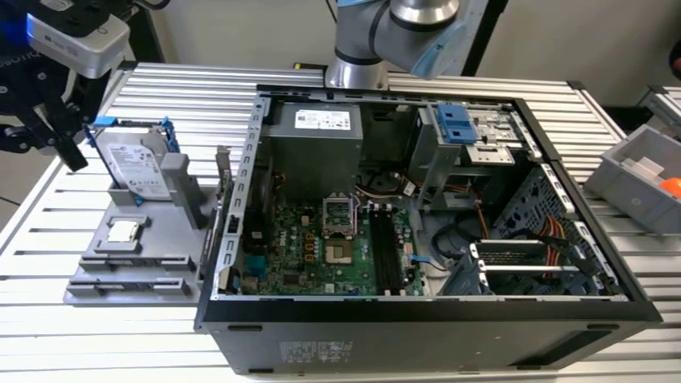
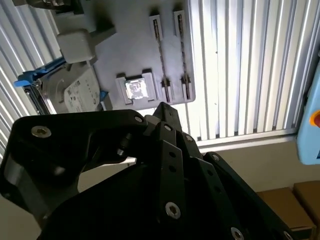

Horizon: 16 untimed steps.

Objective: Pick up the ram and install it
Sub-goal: 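Pick up the ram and move it above insertion slot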

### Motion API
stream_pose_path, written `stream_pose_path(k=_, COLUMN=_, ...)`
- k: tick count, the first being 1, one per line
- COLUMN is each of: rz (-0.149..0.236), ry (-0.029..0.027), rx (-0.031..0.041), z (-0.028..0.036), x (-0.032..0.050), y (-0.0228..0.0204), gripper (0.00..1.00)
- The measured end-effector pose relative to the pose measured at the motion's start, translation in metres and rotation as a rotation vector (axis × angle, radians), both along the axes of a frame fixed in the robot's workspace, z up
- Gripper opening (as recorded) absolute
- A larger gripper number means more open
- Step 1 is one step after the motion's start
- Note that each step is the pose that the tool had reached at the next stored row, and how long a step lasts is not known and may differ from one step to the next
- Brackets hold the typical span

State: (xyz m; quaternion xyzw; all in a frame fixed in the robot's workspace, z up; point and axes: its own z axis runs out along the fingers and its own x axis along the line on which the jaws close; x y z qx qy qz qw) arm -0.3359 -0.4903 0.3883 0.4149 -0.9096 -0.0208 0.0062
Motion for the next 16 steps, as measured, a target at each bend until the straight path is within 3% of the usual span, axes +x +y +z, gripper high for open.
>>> stream_pose_path(k=16, rz=0.122, ry=0.0000, rx=-0.0003, z=0.0000, x=0.0000, y=0.0000, gripper=0.00)
